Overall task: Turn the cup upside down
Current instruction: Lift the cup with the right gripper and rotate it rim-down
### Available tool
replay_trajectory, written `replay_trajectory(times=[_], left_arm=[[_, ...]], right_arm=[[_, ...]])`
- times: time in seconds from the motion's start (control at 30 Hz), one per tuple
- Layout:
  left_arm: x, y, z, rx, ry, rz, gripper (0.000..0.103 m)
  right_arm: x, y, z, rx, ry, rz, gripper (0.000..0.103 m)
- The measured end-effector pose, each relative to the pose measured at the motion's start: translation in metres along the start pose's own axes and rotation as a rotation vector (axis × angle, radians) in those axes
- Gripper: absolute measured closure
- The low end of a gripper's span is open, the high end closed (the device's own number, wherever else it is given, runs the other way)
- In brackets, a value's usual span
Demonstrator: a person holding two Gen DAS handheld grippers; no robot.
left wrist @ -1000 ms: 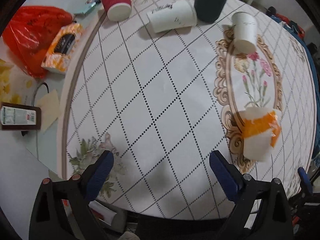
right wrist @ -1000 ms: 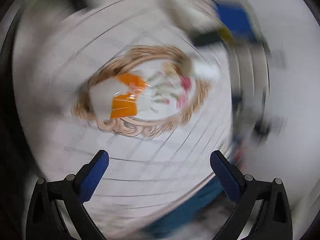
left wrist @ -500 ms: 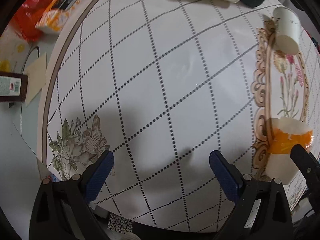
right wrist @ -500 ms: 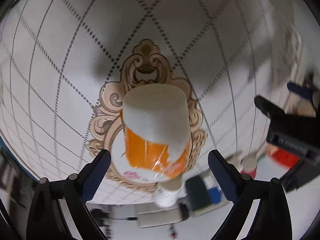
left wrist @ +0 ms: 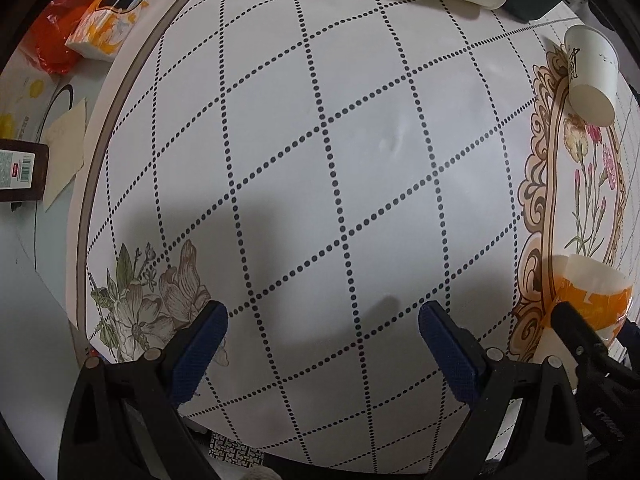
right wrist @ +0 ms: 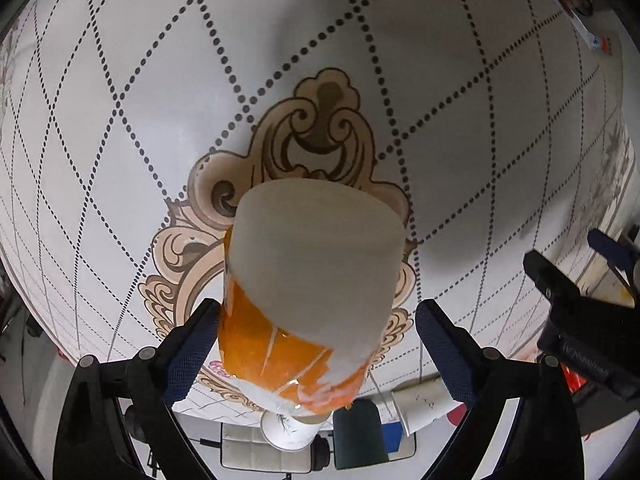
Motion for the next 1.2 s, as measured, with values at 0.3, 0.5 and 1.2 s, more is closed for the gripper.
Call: replay_trajectory(times=[0.3, 0.5, 1.2], left_arm=[[-0.01, 0.0, 0.012, -0.001, 0.015, -0.006, 0.005], [-0.013, -0.001, 0.016, 0.003, 0.016, -0.011, 0.005], [-0.005, -0.012, -0.011, -0.031, 0.027, 0.014, 0.005]], right_arm=[[-0.004, 0.016, -0.017, -0.011, -0.018, 0.007, 0.027], [0.003, 0.029, -0.018, -0.014, 0.019, 0.034, 0.028], [0.047, 0.026, 0.059, -0.067, 0.496, 0.061, 0.03]])
Point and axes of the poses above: each gripper's, at about its wrist camera, not at the fingertips, and y roughly the way its jaws point, z to its right, x to its underside, the point moved 2 cm from there along y, roughly the way its jaws point, and after that the axes turned 4 degrees about -x, right-handed, at the moved point
